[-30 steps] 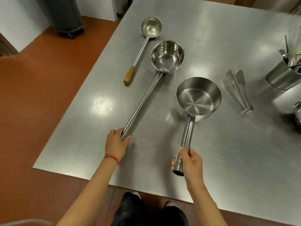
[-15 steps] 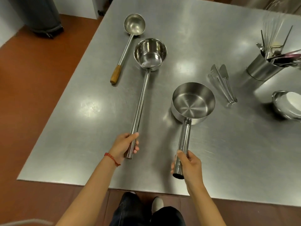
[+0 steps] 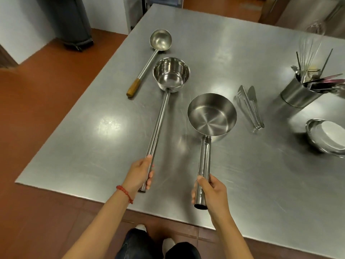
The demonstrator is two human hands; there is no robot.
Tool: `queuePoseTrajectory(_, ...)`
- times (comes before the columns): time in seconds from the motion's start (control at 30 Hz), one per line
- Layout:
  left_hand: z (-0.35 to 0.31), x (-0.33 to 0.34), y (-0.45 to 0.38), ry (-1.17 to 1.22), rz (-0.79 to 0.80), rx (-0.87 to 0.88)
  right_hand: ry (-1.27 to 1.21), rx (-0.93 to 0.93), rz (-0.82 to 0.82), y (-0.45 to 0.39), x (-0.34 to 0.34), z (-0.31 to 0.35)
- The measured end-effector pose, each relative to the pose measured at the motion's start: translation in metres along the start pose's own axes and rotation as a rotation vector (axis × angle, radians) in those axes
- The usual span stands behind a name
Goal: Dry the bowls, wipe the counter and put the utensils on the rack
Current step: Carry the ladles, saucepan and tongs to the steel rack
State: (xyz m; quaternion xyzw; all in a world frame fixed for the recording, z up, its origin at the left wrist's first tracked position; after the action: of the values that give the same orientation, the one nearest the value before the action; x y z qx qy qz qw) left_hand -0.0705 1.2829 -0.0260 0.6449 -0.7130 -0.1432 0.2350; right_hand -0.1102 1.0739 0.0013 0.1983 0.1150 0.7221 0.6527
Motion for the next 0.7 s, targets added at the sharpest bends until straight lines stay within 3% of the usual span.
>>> queuePoseTrajectory(0.33, 0.001, 0.006, 0.06, 0.086, -0.196, 0.134, 0.149, -0.03, 0.229, 0.002, -0.004, 0.025)
queuePoseTrajectory(0.7, 0.022, -0.085, 0.146, 0.242, -0.528, 0.13, 0.225, 0.016, 0.564, -0.015, 0.121, 0.016)
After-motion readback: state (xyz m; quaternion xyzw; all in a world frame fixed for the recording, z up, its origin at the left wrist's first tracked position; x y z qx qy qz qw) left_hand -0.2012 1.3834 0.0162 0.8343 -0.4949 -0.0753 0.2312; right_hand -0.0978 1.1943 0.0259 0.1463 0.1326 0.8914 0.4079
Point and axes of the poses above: each hand's wrist, its own y-axis away from the middle knuckle, its own x-axis out of the palm, z = x × y, the point moved 3 cm from there along -y, towards the middle knuckle, and after that the axes turned 13 degrees about z, right-handed, at the moved point
